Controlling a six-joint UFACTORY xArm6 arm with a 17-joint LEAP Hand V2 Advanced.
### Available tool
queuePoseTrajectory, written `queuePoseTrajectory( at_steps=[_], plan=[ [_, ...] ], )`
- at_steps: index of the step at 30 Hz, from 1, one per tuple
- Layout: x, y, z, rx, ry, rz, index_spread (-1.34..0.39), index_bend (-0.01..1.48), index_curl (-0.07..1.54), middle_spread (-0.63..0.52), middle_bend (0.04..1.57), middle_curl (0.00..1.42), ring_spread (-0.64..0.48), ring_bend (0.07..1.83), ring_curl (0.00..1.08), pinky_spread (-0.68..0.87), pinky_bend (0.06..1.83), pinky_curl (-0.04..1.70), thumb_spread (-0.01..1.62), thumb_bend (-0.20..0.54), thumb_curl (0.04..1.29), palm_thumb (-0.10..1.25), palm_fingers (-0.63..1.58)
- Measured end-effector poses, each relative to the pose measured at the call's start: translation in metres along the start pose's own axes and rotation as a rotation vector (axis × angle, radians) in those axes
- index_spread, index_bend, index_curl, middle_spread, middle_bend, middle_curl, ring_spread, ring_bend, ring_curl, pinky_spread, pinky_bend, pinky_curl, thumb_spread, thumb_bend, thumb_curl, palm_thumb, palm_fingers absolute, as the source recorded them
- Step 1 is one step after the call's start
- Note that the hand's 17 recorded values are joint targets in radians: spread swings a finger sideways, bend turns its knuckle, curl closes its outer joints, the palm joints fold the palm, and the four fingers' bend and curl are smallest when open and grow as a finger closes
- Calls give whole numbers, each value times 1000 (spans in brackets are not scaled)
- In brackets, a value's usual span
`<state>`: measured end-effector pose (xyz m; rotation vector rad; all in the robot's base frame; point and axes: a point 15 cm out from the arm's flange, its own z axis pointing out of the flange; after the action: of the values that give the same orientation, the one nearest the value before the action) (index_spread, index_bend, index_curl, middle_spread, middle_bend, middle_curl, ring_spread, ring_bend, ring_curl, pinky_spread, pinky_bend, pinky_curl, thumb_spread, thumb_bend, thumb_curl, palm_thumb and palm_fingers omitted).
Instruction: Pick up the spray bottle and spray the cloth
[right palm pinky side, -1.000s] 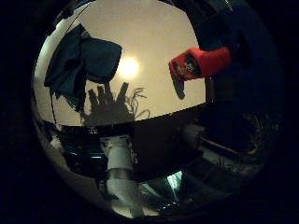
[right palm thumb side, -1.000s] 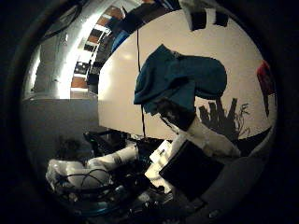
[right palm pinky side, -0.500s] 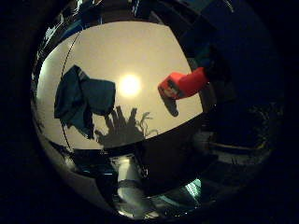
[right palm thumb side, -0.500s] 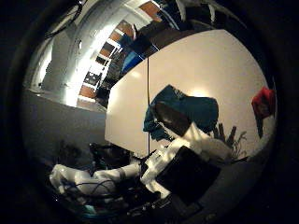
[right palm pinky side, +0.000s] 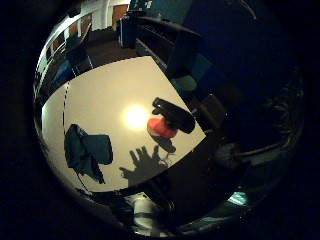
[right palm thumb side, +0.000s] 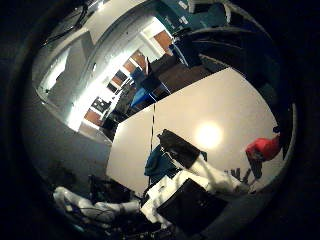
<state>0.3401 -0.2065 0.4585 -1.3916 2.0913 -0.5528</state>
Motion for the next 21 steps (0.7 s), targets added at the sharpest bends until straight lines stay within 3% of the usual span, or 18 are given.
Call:
queuePoseTrajectory(
  at_steps=[9,15,21],
  plan=[
    [85,-15,-10,36,-7,153,-270,162,285,-10,403,417,142,594,243,398,475,254,1075,-24,306,508,283],
    [135,12,-5,-16,-99,273,-254,163,291,-4,412,413,151,580,238,396,481,250,1075,-24,303,509,269],
    [185,41,5,-31,-104,325,-238,165,298,20,395,401,165,557,235,405,478,246,1076,-24,302,504,255]
  ],
)
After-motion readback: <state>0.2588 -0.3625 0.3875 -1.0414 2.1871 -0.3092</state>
